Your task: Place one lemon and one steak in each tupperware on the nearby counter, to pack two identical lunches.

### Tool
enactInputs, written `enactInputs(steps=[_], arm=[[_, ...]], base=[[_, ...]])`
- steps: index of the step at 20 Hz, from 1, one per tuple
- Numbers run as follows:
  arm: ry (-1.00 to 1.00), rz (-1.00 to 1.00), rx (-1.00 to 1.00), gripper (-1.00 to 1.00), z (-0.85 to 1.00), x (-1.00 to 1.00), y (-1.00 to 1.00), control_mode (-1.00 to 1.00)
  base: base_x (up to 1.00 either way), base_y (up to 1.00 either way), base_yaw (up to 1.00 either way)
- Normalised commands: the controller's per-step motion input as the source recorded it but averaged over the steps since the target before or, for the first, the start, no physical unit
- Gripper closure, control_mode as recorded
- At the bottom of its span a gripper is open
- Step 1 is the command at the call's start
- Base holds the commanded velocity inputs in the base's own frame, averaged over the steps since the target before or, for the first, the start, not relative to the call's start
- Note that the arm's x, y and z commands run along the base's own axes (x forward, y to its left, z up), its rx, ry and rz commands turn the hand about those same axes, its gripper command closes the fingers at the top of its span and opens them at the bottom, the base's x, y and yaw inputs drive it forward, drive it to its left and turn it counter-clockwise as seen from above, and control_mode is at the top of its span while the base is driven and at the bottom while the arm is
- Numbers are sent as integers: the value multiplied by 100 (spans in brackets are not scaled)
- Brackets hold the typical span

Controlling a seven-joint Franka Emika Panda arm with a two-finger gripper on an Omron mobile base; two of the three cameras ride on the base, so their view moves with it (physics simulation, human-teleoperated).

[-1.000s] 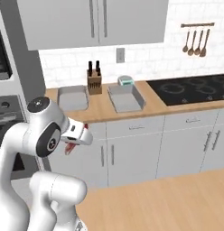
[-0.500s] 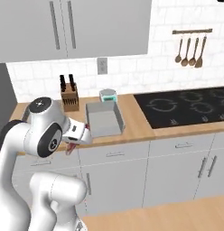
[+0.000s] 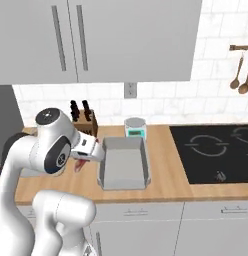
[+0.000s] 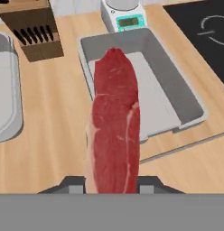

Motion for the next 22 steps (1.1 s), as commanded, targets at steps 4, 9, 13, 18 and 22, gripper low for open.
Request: enactInputs(steps=[4,9,13,18,22], arm=[[22,36,12,100,-49,100,-34,-100],[14,24,10,100,-35,100,-29,-100],[2,6,1,100,-27,88,-2,-100],[0,0,0,100,-43,43,-15,-100],[0,0,0,100,-48,28,-18,-100]], base=[[0,0,0],[0,0,0],[0,0,0],[0,0,0],[0,0,0]])
